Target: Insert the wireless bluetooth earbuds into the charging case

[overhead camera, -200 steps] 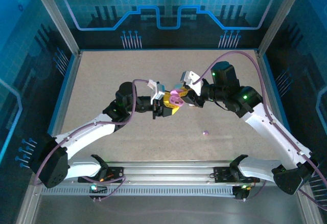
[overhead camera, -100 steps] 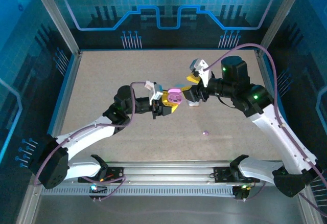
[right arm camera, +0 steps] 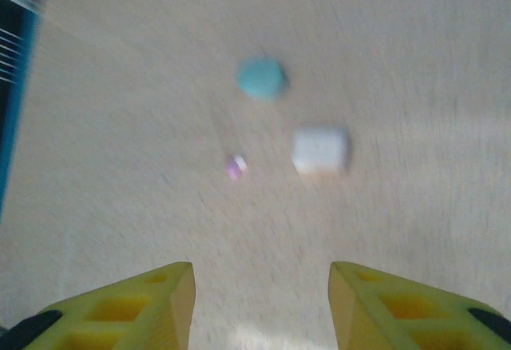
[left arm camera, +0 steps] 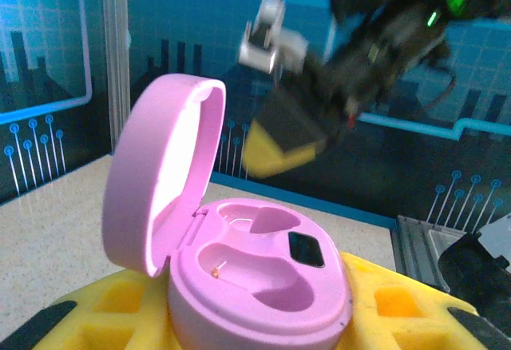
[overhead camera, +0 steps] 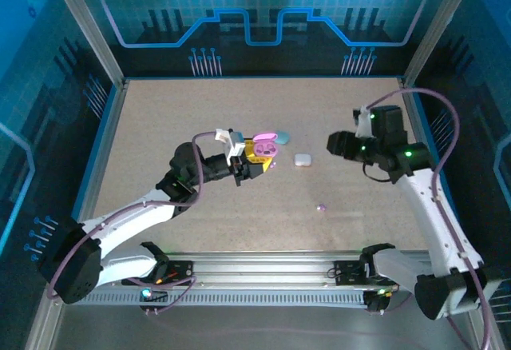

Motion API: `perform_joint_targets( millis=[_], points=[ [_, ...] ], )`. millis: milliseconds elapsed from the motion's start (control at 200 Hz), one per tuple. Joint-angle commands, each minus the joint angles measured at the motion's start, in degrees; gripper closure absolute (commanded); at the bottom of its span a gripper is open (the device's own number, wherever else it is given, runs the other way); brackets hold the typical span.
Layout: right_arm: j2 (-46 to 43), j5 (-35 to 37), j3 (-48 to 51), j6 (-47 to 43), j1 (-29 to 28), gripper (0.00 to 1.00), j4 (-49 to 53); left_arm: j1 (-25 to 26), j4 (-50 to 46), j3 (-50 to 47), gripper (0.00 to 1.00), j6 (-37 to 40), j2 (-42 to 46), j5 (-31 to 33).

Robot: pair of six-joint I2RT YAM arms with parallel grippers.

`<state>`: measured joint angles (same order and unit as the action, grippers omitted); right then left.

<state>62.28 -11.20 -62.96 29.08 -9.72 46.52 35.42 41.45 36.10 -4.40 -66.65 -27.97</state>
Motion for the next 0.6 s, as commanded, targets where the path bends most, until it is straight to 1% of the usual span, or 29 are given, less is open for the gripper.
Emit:
perform_joint_targets(
  millis=[0,85,125,180,255,370,450,595],
  points=[
    [1.1,-3.0,6.4,9.0,0.3,0.53,4.7,-0.1,3.2,-0.7,0.68,-0.5,1.6,1.2],
    [2.3,-4.0,12.1,11.4,-0.5,0.54,3.7,0.0,3.3,-0.4,0.68,-0.8,1.5,0.9],
    [2.5,-3.3,15.4,12.3,-1.2,0.54,3.2,0.0,3.5,-0.5,0.68,-0.9,1.5,0.8],
    [2.6,-2.3,18.3,13.7,-1.9,0.54,2.2,0.0,3.8,-0.6,0.68,-1.1,1.5,0.7],
    [3.0,-3.3,21.2,14.0,-2.5,0.54,-0.3,-0.1,3.7,-0.5,0.68,-1.2,1.4,0.6],
    [6.0,-1.8,21.6,11.7,-3.0,0.53,-1.8,0.0,3.5,-0.3,0.68,-1.1,1.2,0.3],
    [8.9,-2.1,20.7,10.3,-3.0,0.53,-1.6,-0.1,3.3,0.0,0.68,-1.1,1.2,0.0],
    [11.2,-3.4,20.8,11.6,-4.9,0.53,-2.9,-0.1,2.8,0.0,0.68,-1.0,1.5,0.0]
  ],
)
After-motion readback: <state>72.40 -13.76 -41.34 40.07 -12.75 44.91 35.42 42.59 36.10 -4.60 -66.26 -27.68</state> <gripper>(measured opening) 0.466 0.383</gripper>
